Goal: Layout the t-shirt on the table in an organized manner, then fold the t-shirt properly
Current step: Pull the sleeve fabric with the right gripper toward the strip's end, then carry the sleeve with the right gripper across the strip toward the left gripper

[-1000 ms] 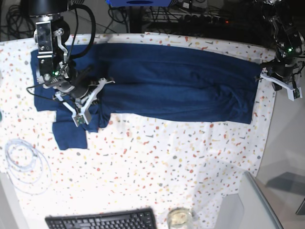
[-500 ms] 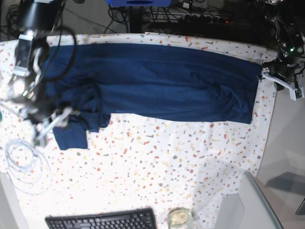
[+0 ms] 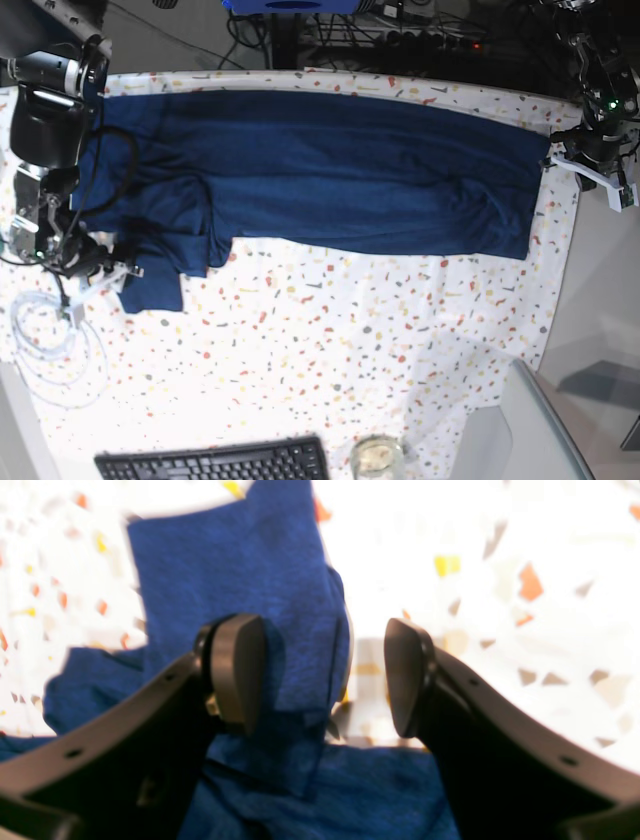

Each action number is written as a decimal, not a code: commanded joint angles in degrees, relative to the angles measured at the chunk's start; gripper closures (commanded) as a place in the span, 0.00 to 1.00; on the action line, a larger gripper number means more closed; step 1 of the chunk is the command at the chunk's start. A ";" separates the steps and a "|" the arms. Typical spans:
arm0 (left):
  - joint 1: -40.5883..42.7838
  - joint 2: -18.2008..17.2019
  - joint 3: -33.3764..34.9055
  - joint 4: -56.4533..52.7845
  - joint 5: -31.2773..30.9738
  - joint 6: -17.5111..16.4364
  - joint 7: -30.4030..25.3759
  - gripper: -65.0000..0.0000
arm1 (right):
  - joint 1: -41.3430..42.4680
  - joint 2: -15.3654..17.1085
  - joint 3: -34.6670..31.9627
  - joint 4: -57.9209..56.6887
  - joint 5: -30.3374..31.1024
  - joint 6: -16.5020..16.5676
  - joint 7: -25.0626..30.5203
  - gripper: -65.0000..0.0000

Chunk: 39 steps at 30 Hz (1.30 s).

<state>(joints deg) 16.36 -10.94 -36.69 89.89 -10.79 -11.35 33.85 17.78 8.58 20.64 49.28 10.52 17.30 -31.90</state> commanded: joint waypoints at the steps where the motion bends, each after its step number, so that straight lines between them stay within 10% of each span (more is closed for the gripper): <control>1: -0.14 -0.88 -0.37 0.79 -0.16 0.23 -1.19 1.00 | 1.69 0.78 0.15 0.53 0.60 0.15 1.17 0.48; 7: -0.23 -0.88 -0.37 0.97 -0.16 0.23 -1.19 1.00 | 1.60 0.70 0.15 1.05 0.60 0.50 1.00 1.00; 21: 0.21 -3.87 -0.46 2.64 -0.16 0.23 -1.10 1.00 | -12.73 -5.81 -0.03 36.04 0.77 0.59 -10.25 1.00; 27: 1.00 -5.10 -2.92 4.40 -0.16 -0.21 -1.01 1.00 | -22.31 -7.66 -10.23 54.42 0.86 0.59 -13.33 1.00; 39: 1.53 -5.90 -14.26 4.57 0.37 -17.52 -0.92 1.00 | -28.20 -9.24 -29.04 64.44 0.86 0.41 -13.51 1.00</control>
<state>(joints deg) 18.06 -15.70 -50.68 93.51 -10.28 -29.02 34.06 -11.05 -0.47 -8.49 112.60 10.66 17.78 -46.72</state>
